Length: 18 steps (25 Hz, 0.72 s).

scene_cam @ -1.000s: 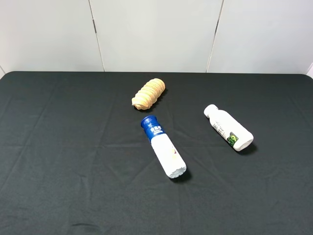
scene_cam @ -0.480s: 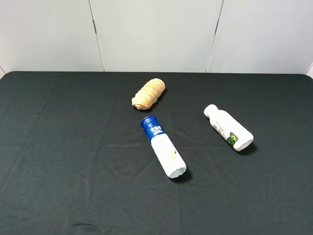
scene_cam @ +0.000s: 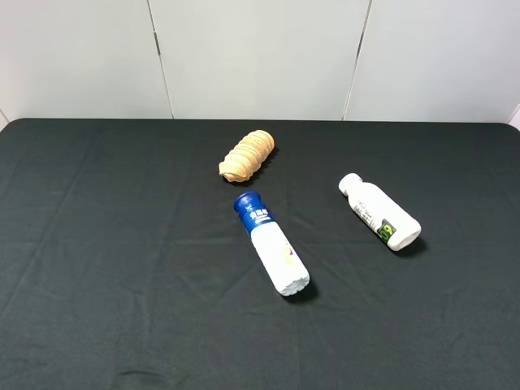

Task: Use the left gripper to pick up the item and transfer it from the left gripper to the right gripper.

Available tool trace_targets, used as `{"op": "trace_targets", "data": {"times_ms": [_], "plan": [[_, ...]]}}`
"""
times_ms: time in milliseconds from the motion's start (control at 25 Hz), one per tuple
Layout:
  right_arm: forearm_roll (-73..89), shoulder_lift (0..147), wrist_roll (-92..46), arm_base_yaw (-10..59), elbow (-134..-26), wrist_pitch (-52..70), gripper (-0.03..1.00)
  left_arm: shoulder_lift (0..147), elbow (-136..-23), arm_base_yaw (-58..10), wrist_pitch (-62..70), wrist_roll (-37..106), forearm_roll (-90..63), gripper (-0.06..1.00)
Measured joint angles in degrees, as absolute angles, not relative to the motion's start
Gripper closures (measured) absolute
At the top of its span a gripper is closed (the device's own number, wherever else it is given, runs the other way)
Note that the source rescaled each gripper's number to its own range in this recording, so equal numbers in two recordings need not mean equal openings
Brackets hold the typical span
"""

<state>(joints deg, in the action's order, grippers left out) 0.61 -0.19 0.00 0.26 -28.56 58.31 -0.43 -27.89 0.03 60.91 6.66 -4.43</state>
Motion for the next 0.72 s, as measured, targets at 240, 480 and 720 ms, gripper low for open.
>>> {"op": "trace_targets", "data": {"times_ms": [240,480,720], "plan": [[0.98,-0.19,0.0,-0.17,-28.56,58.31,-0.03,-0.43,-27.89,0.03,60.91,6.66,-4.43,0.04],[0.98,-0.19,0.0,-0.17,-28.56,58.31,-0.03,-0.43,-27.89,0.03,60.91,6.61,-4.43,0.04],[0.98,-0.19,0.0,-0.17,-28.56,58.31,-0.03,-0.43,-27.89,0.03,60.91,6.61,-4.42,0.04]]}}
